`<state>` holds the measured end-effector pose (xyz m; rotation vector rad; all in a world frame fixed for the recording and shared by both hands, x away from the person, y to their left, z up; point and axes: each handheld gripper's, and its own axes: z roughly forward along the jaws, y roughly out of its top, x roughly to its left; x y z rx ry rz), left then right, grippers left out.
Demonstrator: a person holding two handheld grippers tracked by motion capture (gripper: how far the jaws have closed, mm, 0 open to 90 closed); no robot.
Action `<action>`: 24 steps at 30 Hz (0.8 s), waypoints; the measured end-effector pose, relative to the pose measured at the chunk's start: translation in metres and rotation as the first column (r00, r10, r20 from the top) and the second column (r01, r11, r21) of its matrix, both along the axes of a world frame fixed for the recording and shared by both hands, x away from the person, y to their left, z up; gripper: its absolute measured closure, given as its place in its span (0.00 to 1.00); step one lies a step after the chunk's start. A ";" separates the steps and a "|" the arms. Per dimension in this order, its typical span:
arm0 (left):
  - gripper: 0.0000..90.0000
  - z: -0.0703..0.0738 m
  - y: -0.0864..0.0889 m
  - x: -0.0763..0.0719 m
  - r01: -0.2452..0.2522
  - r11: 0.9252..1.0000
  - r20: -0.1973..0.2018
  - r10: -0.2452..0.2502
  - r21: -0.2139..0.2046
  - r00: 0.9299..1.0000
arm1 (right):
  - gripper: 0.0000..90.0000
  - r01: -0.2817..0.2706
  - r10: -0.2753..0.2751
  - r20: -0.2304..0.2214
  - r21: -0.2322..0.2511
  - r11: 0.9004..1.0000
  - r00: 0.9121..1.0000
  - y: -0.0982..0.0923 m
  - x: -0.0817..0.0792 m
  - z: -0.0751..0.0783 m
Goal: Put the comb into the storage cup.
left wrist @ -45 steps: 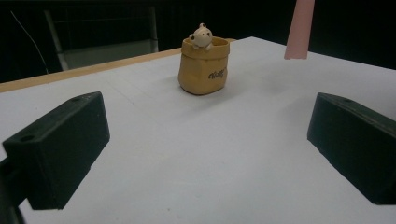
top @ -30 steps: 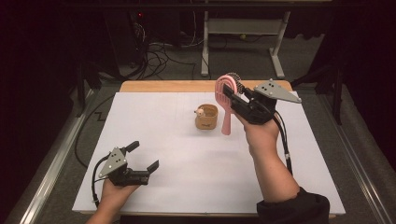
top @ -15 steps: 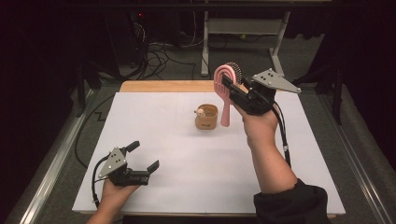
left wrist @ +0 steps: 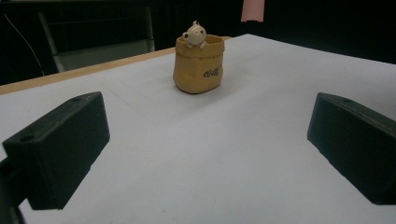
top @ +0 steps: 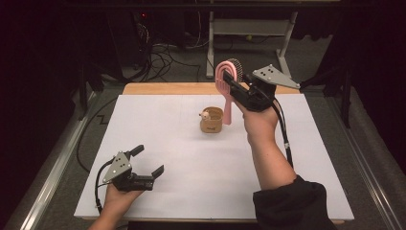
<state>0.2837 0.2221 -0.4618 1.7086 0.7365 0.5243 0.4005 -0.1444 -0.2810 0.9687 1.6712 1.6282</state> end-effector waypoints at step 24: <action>0.00 -0.001 -0.004 0.002 0.013 1.000 -0.004 -0.013 -0.011 1.000 | 0.72 0.027 -0.026 -0.013 0.055 0.998 1.000 0.017 0.042 -0.017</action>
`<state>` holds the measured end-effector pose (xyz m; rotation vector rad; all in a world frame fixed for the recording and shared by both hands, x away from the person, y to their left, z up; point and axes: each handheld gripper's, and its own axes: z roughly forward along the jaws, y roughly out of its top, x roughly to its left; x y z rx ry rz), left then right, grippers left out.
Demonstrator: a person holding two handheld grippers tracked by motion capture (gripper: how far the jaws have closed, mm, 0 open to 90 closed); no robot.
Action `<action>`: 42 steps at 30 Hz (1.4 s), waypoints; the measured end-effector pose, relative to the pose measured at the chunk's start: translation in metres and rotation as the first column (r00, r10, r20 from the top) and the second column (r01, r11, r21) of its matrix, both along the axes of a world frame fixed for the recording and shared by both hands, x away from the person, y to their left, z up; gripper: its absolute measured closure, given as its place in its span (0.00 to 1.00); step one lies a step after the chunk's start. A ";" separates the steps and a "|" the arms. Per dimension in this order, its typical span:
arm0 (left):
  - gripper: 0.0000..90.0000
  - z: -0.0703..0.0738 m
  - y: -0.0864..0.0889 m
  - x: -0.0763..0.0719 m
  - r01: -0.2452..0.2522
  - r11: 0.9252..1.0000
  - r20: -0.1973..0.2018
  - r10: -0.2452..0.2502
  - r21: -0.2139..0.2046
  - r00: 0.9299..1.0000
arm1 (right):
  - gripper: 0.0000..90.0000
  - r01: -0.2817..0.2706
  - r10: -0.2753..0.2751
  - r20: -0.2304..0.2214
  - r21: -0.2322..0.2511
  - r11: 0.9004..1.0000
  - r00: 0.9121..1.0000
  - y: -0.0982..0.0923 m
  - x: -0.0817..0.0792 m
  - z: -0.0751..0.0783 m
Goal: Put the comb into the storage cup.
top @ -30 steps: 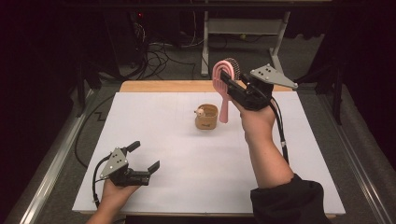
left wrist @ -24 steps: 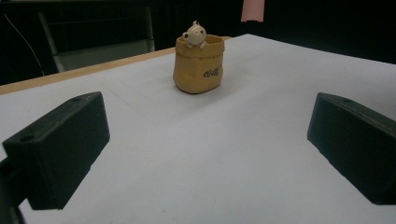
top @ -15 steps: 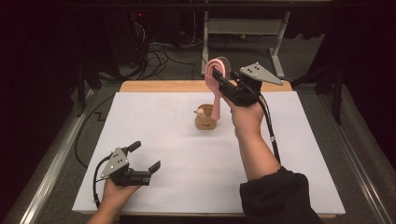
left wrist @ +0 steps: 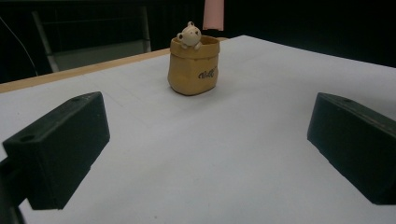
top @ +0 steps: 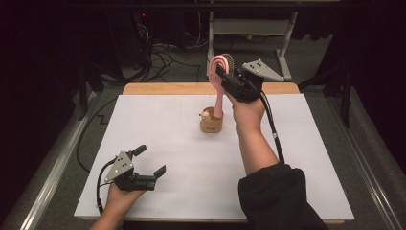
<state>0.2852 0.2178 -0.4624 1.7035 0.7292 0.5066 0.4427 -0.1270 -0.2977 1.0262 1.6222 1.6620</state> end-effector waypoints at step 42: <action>0.00 0.000 0.000 -0.001 0.006 1.000 -0.004 -0.006 -0.010 1.000 | 0.72 -0.021 0.020 -0.011 -0.099 0.995 1.000 0.023 0.020 -0.036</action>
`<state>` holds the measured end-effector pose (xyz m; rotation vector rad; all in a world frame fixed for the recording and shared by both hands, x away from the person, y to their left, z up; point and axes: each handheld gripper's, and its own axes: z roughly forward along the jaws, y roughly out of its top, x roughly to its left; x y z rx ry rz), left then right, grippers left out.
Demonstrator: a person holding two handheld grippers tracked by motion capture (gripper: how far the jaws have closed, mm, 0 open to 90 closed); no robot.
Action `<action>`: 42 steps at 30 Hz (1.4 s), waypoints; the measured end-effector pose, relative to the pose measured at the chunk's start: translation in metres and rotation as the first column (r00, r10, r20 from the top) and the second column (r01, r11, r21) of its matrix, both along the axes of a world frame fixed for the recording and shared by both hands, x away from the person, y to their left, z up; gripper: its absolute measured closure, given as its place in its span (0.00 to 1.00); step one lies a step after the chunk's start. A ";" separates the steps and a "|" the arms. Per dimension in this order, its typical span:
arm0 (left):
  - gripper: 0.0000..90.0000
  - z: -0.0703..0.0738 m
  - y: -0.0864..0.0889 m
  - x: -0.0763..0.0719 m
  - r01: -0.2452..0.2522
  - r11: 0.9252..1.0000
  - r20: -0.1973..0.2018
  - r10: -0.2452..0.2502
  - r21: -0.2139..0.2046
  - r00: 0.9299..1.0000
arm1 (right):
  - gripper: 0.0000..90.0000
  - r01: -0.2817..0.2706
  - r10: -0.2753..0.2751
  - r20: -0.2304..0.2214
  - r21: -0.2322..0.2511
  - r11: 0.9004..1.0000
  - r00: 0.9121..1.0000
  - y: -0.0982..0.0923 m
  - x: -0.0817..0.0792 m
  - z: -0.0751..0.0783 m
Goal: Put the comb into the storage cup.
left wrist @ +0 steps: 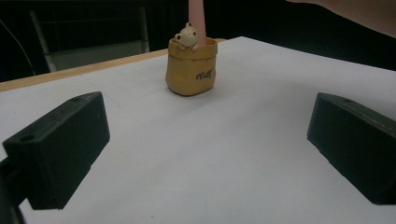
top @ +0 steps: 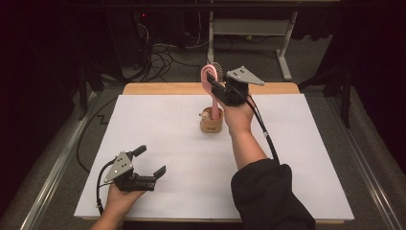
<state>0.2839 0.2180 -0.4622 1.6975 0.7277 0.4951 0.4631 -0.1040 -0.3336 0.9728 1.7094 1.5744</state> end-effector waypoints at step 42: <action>0.00 -0.001 -0.004 0.000 0.010 1.000 -0.005 -0.010 0.007 1.000 | 0.72 -0.017 0.017 -0.014 -0.013 1.000 1.000 -0.006 -0.007 -0.036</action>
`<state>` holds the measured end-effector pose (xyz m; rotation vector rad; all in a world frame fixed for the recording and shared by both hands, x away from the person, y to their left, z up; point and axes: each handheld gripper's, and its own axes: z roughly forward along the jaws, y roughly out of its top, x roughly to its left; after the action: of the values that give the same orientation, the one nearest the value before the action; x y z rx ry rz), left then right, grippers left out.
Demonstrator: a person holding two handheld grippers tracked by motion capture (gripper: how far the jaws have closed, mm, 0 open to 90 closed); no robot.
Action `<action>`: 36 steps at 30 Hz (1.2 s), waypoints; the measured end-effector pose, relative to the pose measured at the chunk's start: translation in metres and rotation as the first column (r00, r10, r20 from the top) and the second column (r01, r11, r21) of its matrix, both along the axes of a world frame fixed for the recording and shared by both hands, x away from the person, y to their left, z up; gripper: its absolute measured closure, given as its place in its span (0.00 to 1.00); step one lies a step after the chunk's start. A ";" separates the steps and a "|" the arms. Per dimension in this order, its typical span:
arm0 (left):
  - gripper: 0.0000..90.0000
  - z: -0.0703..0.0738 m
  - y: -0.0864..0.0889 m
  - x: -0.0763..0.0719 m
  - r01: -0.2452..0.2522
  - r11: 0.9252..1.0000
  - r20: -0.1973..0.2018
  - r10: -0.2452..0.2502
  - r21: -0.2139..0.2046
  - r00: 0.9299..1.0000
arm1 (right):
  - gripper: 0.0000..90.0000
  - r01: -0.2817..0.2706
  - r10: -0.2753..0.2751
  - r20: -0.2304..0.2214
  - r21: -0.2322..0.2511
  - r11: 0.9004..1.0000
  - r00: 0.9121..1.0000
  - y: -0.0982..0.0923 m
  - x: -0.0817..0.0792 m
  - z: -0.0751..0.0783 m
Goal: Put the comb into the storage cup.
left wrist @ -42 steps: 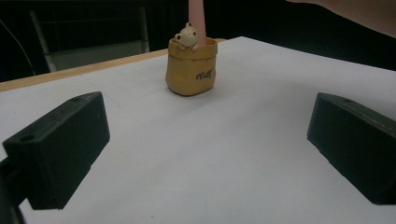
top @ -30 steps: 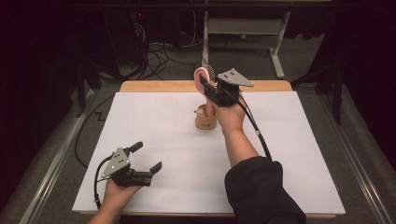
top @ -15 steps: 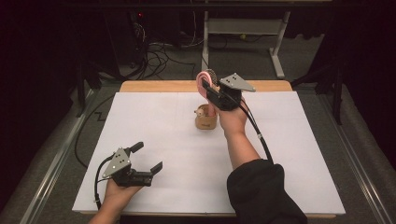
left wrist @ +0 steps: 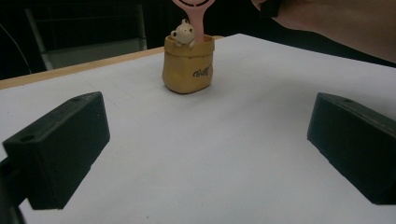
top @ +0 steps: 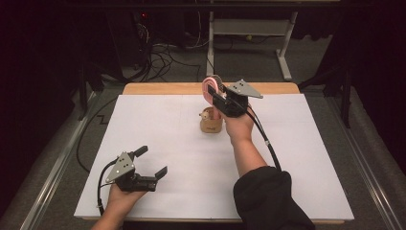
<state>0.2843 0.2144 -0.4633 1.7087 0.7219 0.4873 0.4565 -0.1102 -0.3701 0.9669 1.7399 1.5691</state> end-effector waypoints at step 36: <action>0.00 0.000 -0.001 0.001 0.001 1.000 -0.002 -0.001 -0.002 1.000 | 0.64 -0.065 0.065 0.000 -0.068 0.996 0.998 0.015 -0.027 -0.006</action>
<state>0.2850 0.2130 -0.4631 1.7076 0.7221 0.4841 0.4298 -0.0952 -0.3757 0.8831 1.8275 1.5403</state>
